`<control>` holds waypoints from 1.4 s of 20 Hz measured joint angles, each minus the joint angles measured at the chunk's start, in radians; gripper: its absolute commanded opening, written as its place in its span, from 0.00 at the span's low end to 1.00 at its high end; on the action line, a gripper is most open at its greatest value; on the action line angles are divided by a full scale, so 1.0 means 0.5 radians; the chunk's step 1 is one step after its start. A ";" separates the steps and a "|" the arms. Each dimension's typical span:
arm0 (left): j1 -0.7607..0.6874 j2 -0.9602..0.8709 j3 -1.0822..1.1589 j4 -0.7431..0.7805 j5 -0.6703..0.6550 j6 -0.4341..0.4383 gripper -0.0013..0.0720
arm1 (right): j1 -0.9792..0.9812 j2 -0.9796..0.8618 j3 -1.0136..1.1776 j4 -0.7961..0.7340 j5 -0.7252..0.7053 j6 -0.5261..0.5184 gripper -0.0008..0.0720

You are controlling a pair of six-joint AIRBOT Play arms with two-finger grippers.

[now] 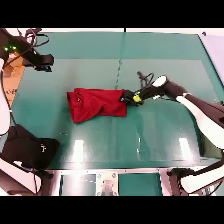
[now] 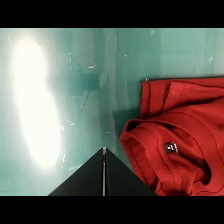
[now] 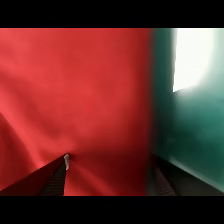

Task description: Fold the shirts.

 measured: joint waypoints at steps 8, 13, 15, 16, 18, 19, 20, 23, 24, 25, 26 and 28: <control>-0.001 0.000 -0.014 -0.013 -0.007 -0.001 0.05 | 0.143 -0.148 0.279 0.218 -0.028 -0.137 0.04; 0.000 0.000 -0.014 -0.014 -0.037 -0.001 0.05 | -0.025 0.085 0.715 0.241 0.134 -0.125 0.04; 0.000 0.000 -0.014 -0.014 -0.062 0.000 0.05 | -0.219 0.219 0.879 0.234 0.195 -0.020 0.04; 0.000 0.000 -0.014 -0.014 -0.078 0.000 0.05 | -0.336 0.278 0.941 0.220 0.237 0.043 0.04; 0.000 0.000 -0.014 -0.021 -0.105 0.001 0.05 | -0.610 0.393 1.028 0.217 0.322 0.176 0.04; -0.001 0.000 -0.014 -0.022 -0.120 0.005 0.05 | -0.762 0.443 1.054 0.216 0.357 0.238 0.04; 0.000 0.000 -0.014 -0.024 -0.128 0.011 0.05 | -0.903 0.481 1.071 0.212 0.382 0.293 0.04; -0.001 0.000 -0.014 -0.028 -0.159 0.026 0.05 | -1.313 0.556 1.100 0.207 0.427 0.448 0.04; 0.000 0.000 -0.014 -0.027 -0.166 0.031 0.05 | -1.424 0.566 1.102 0.200 0.431 0.490 0.04; 0.000 0.000 -0.014 -0.027 -0.172 0.031 0.05 | -1.534 0.575 1.099 0.178 0.426 0.533 0.04; 0.000 0.000 -0.014 -0.027 -0.173 0.032 0.05 | -1.637 0.584 1.092 0.154 0.404 0.569 0.04; 0.000 0.000 -0.014 -0.028 -0.178 0.034 0.05 | -1.804 0.590 1.061 0.105 0.361 0.631 0.04</control>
